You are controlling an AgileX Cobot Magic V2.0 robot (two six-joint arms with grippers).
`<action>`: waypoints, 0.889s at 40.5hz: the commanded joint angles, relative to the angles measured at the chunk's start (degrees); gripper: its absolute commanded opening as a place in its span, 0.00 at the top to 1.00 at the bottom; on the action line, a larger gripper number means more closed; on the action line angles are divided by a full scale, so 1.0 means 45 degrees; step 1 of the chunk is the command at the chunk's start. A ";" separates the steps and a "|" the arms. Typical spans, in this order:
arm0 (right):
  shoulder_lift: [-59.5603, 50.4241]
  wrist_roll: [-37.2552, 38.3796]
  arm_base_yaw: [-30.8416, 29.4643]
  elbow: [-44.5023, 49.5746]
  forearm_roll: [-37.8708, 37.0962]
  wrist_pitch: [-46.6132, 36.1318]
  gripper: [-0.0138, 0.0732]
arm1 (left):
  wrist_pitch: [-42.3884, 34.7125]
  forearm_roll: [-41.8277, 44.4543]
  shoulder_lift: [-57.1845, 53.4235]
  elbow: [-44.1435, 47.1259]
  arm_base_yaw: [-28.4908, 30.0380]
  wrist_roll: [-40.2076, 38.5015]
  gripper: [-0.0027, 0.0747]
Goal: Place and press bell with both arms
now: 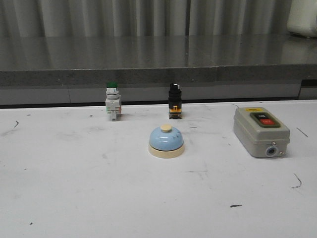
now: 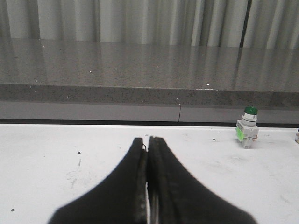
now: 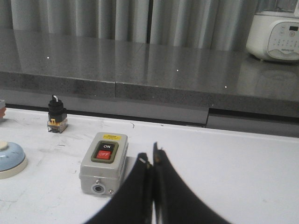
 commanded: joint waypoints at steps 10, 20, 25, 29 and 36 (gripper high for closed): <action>-0.0225 -0.0036 -0.0090 -0.0067 -0.0150 -0.1404 0.92 | -0.1109 -0.0088 -0.0198 0.0297 -0.0083 -0.0049 0.99; -0.0225 -0.0225 -0.0090 -0.0067 0.1341 -0.1409 0.92 | -0.1109 -0.0088 -0.0198 0.0297 -0.0083 -0.0049 0.99; -0.0238 -0.0632 -0.0115 -0.0067 0.1342 -0.1246 0.92 | -0.1109 -0.0088 -0.0198 0.0297 -0.0083 -0.0049 0.99; -0.0238 -0.0632 -0.0517 -0.0067 0.1342 -0.0975 0.92 | -0.1109 -0.0088 -0.0198 0.0297 -0.0083 -0.0049 0.99; -0.0238 -0.0632 -0.0951 -0.0067 0.1330 -0.1063 0.92 | -0.1109 -0.0088 -0.0198 0.0297 -0.0083 -0.0049 0.99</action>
